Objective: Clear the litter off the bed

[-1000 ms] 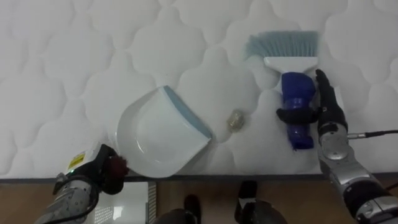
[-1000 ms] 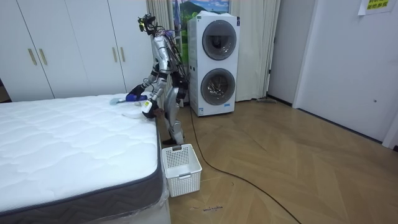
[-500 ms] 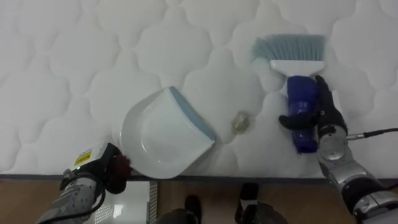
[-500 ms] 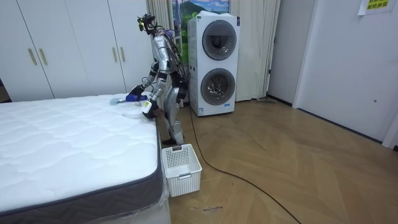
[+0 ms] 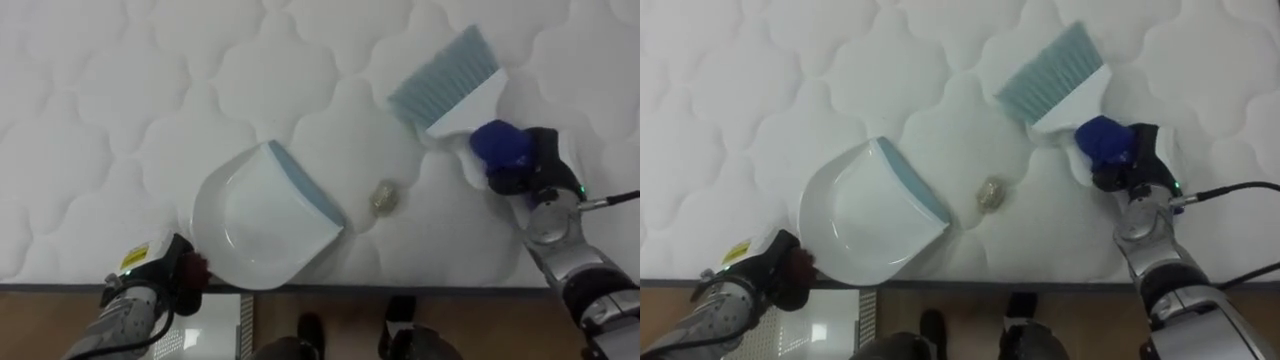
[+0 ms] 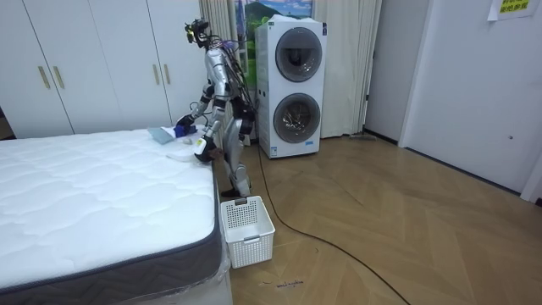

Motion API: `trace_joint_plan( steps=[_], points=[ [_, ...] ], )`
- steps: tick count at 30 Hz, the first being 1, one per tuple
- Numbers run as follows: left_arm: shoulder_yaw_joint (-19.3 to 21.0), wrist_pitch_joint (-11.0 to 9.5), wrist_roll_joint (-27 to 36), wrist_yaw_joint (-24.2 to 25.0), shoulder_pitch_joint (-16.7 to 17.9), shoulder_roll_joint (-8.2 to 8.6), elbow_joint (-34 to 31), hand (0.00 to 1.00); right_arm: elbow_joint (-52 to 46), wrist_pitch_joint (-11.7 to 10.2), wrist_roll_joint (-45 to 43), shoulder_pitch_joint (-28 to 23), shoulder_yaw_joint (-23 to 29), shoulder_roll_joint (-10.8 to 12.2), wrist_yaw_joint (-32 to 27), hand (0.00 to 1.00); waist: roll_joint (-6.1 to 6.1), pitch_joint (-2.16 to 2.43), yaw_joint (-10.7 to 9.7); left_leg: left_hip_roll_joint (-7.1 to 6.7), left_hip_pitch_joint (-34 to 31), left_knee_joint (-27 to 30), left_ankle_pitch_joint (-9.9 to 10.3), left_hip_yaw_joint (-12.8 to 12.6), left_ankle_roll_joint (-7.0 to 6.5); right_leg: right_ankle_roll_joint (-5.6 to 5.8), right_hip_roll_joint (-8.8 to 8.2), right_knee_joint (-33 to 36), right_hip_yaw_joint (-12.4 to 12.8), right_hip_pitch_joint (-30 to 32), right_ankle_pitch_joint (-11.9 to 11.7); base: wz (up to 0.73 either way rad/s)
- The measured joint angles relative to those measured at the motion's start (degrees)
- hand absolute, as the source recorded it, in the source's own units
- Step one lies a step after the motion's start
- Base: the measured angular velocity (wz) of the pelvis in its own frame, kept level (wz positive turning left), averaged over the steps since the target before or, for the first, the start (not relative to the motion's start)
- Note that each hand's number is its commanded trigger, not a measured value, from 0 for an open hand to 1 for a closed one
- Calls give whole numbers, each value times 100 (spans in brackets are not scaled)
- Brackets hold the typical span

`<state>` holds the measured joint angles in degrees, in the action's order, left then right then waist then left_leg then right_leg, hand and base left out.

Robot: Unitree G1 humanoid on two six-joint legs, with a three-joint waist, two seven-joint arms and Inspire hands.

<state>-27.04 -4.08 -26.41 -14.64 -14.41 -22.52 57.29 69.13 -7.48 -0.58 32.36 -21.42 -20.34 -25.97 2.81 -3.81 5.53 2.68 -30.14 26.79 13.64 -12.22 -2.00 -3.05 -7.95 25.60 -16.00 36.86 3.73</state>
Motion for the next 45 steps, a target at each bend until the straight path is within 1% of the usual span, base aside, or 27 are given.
trace_joint_plan(
  steps=[3,6,9,12,16,19,20,21,22,24,25,26,27,28,29,30,31,33,34,36,37,38,39,41,43,45],
  points=[
    [-15,1,0,-2,-7,34,5,100,70,3,45,-77,2,57,-1,100,-3,1,40,0,-1,13,0,-1,1,6,-6,0,-5,0,2,0],
    [-24,2,3,-3,20,45,5,100,80,5,94,-85,3,51,24,100,-15,0,38,-7,-1,29,0,-2,0,9,-21,19,-5,-5,0,0],
    [-24,1,5,-3,10,48,-3,100,103,3,93,-94,9,54,110,100,-21,-4,-9,-21,-4,50,-3,-4,-5,11,-75,37,-2,-10,1,0],
    [-23,7,5,-2,-9,53,-3,100,109,3,103,-113,9,60,161,100,-31,-5,-53,-34,-12,50,-3,-5,-7,23,-84,69,0,-10,8,1],
    [-18,6,-15,9,-65,53,0,100,168,2,98,-149,23,39,237,100,-60,-20,-58,-33,-19,97,15,-10,-30,33,-89,118,7,-2,23,1],
    [-4,-2,-96,8,-104,44,-7,100,175,-1,-58,-129,82,-50,347,100,-86,-18,-48,-24,-54,98,20,-17,-40,40,-107,138,12,40,19,0],
    [-4,-7,-134,10,-115,4,-49,100,197,-1,-148,-91,126,-66,376,100,-109,-11,-52,-30,-93,101,20,-16,-42,43,-119,160,18,84,21,4],
    [-8,-11,-140,20,-127,-65,-132,100,199,-1,-235,-41,144,-91,408,100,-144,-18,-69,-33,-144,117,19,-27,-44,44,-153,204,10,142,26,6],
    [-9,-11,-144,34,-141,-88,-159,100,214,2,-263,-29,146,-111,434,100,-159,-16,-79,-34,-167,131,16,-28,-49,45,-178,218,10,160,29,6],
    [-17,-10,-175,84,-172,-180,-219,100,205,2,-570,22,131,-225,610,100,-264,-14,-69,-53,-169,185,8,-70,-60,51,-190,294,38,216,34,-2],
    [-18,-9,-183,107,-178,-195,-220,100,195,6,-632,30,109,-245,628,100,-291,-9,-63,-52,-159,190,8,-93,-60,53,-191,303,48,216,36,-7],
    [-50,-9,-207,136,-193,-254,-232,100,191,16,-735,41,12,-316,633,100,-363,-8,-63,-52,-140,190,8,-117,-61,54,-197,303,60,206,35,-7],
    [-89,-16,-237,141,-192,-371,-260,100,184,21,-913,57,7,-378,693,100,-469,-23,-64,-51,-132,185,5,-134,-65,53,-202,301,83,212,35,-7],
    [-89,-16,-253,143,-191,-424,-298,100,176,52,-999,61,8,-408,735,100,-525,-20,-71,-47,-131,189,5,-138,-67,51,-205,298,83,212,34,-5],
    [-112,-17,-257,158,-162,-553,-383,100,170,133,-1231,78,8,-473,771,100,-631,-3,-88,-39,-129,188,5,-151,-67,45,-197,291,88,211,29,-4],
    [-122,-18,-266,159,-137,-644,-446,100,169,174,-1584,114,12,-591,794,100,-710,-8,-107,-36,-124,173,6,-163,-69,43,-183,291,104,210,22,-3],
    [-121,-19,-284,159,-128,-661,-448,100,157,199,-1764,141,11,-666,796,100,-726,-8,-93,-33,-126,164,12,-171,-77,46,-168,287,108,206,15,-8],
    [-117,-20,-428,165,-109,-703,-476,100,-44,254,-2379,229,9,-992,803,100,-744,-9,-89,6,-131,152,22,-214,-95,52,-103,156,167,193,-99,-17],
    [-117,-20,-476,178,-104,-734,-500,100,-82,246,-2539,282,9,-1055,803,100,-745,-9,-94,19,-137,151,22,-232,-95,47,-86,112,170,192,-129,-22],
    [-138,-30,-516,186,-66,-916,-591,100,-161,251,-3020,493,-145,-1218,808,100,-764,-10,-176,38,-120,145,19,-256,-97,40,-68,94,171,175,-149,-8],
    [-142,-30,-534,188,-46,-969,-615,100,-199,256,-3135,522,-204,-1237,807,100,-774,-7,-201,47,-113,142,19,-258,-95,39,-58,91,170,166,-148,0],
    [-141,-34,-535,193,-31,-1044,-630,100,-296,258,-3342,531,-297,-1288,808,100,-816,-4,-213,56,-103,136,13,-260,-86,35,-43,90,173,165,-146,0],
    [-139,-32,-535,209,-29,-1082,-651,100,-355,258,-3564,543,-407,-1341,816,100,-850,-3,-212,57,-96,115,8,-262,-78,31,-35,86,175,170,-144,-3],
    [-133,-19,-540,285,-6,-1121,-703,100,-470,313,-3902,545,-444,-1353,853,100,-879,2,-211,68,-92,97,5,-261,-72,23,-12,46,173,164,-149,-2],
    [-131,-17,-575,318,29,-1165,-751,100,-557,335,-4272,597,-443,-1353,866,100,-884,4,-225,73,-95,88,4,-263,-70,14,-6,14,166,159,-155,-2],
    [-131,-16,-577,412,92,-1284,-895,100,-687,337,-4600,688,-443,-1354,871,100,-903,14,-274,71,-91,97,3,-263,-69,15,-12,12,156,159,-155,0]
  ],
)
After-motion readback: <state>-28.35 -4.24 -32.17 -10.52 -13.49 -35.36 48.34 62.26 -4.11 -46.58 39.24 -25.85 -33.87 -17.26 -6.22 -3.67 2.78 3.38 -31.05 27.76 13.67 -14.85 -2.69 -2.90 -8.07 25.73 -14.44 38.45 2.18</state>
